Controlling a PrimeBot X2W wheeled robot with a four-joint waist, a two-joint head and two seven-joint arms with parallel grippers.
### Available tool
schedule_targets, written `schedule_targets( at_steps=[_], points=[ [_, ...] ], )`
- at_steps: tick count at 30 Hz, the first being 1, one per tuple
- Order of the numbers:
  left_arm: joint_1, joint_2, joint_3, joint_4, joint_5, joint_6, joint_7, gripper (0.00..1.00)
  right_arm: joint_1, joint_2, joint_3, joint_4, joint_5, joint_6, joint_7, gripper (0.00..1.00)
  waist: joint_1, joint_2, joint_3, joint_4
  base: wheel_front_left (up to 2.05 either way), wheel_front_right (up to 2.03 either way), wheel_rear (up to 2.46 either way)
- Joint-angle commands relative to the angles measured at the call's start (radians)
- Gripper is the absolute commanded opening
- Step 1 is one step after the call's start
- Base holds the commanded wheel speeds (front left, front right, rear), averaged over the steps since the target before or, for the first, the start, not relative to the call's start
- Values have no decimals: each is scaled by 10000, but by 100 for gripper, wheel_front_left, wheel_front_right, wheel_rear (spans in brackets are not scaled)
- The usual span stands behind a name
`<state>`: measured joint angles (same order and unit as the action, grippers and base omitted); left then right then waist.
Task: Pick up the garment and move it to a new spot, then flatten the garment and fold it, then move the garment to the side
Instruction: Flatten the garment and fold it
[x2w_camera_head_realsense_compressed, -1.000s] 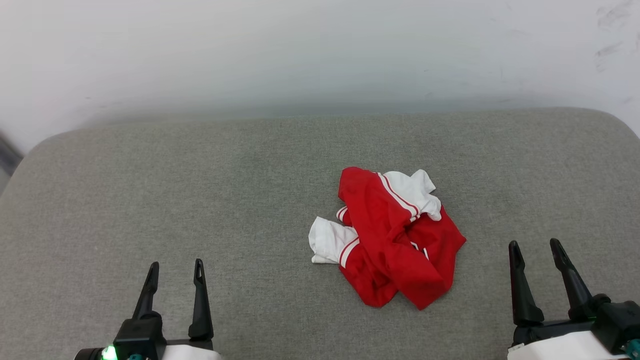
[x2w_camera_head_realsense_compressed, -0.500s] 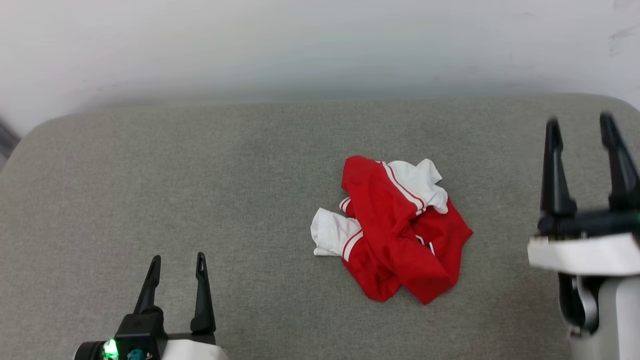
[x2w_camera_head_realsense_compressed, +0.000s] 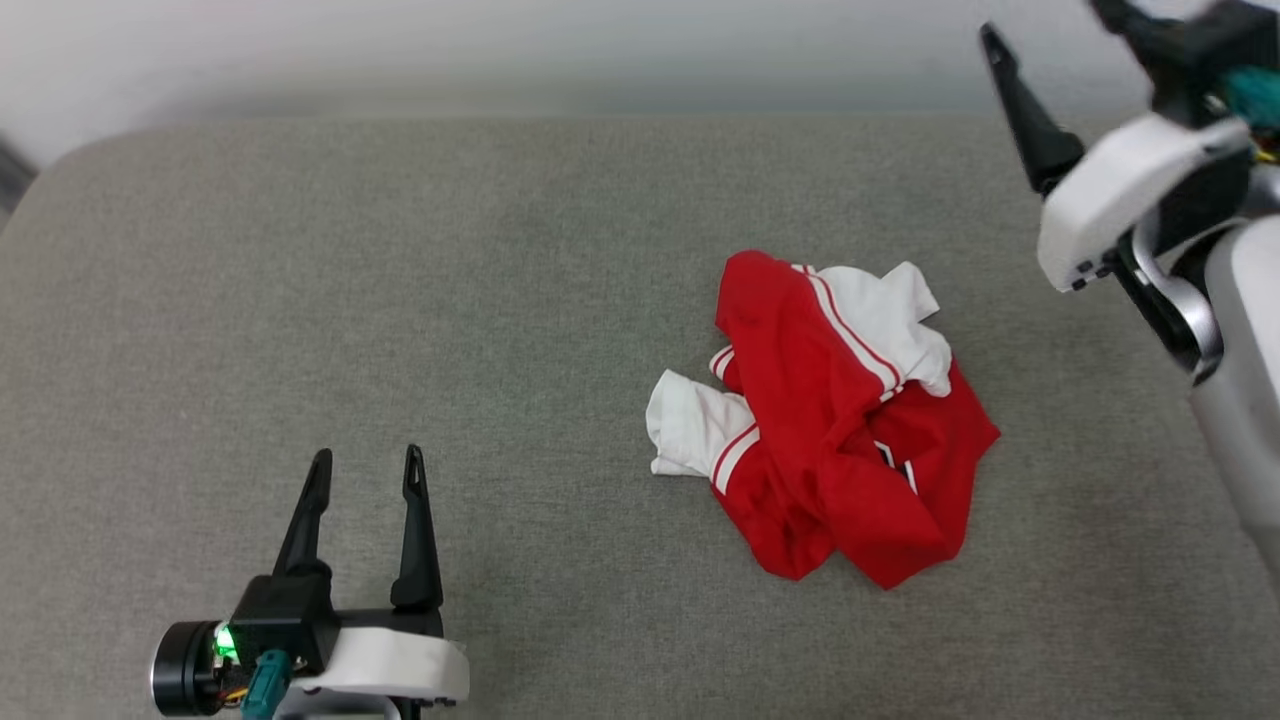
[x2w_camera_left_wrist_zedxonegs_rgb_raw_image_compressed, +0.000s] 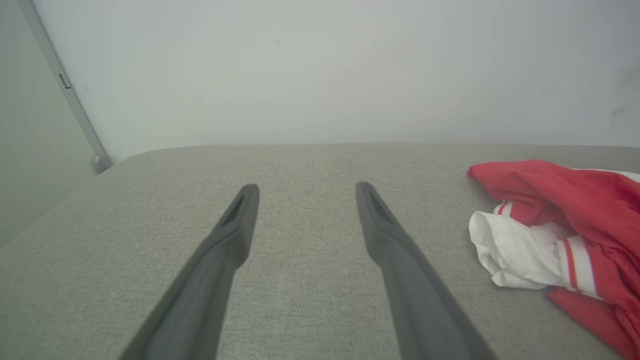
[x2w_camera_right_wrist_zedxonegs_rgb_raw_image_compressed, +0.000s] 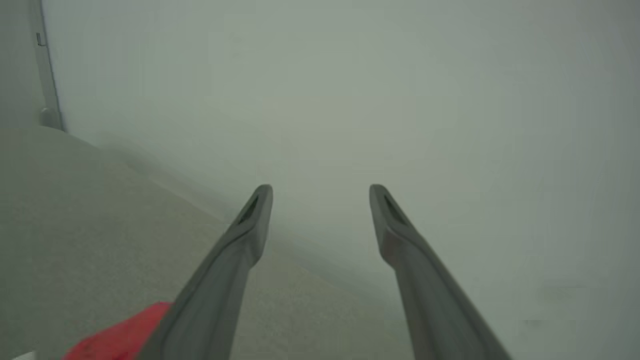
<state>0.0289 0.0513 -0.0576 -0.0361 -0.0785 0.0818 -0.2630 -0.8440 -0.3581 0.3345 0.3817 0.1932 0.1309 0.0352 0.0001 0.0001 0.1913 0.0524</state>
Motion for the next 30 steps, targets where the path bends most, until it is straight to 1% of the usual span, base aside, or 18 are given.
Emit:
schedule_targets(
  at_steps=[1,5,9,11,13,15,18,22,27,28,29,30],
  points=[
    [-201,-10,-21,-60,-49,-4,-27,100,-476,-285,603,292,594,-6,745,100,-1,-1,313,148,0,0,0],
    [-529,-12,-151,-154,-180,32,-27,100,-1793,-1132,2653,790,2670,-5,3451,100,-1,-1,844,330,0,0,0],
    [-932,-14,-346,-244,-306,66,-27,100,-2761,-1888,4412,742,4527,-5,6003,100,-1,-1,1420,561,0,0,0],
    [-1134,-13,-454,-282,-370,70,-27,100,-3147,-2178,5045,788,5195,-5,7101,100,-1,-1,1699,684,0,0,0],
    [-1345,-14,-561,-312,-456,103,-27,100,-3503,-2360,5639,803,5526,-5,7814,100,-1,-1,1984,816,0,0,0],
    [-1545,-12,-662,-326,-548,146,-27,100,-3709,-2375,5994,958,5798,-5,8191,100,-1,-1,2249,955,0,0,0],
    [-1761,-15,-825,-321,-682,226,-27,100,-3826,-2361,6566,1273,5978,-5,8436,100,-1,-1,2551,1143,0,0,0],
    [-1929,-12,-980,-251,-869,314,-27,100,-3292,-2383,7230,1696,6428,-5,8490,100,-1,-1,2764,1404,0,0,0],
    [-1876,-14,-834,-204,-943,298,-27,100,-2608,-2496,8112,1939,6918,12,8390,100,-1,-1,2742,1428,0,0,0],
    [-1831,-14,-784,-178,-931,290,-27,100,-2650,-2512,8187,1918,6943,12,8213,48,-1,-1,2692,1392,0,0,0],
    [-1791,-13,-740,-149,-907,275,-27,100,-2747,-2520,8168,1900,7000,12,7940,0,-1,-1,2626,1351,0,0,0],
    [-1763,-14,-697,-117,-878,257,-27,100,-2861,-2509,8077,1901,7079,11,7637,0,-1,-1,2544,1307,0,0,0]
  ],
)
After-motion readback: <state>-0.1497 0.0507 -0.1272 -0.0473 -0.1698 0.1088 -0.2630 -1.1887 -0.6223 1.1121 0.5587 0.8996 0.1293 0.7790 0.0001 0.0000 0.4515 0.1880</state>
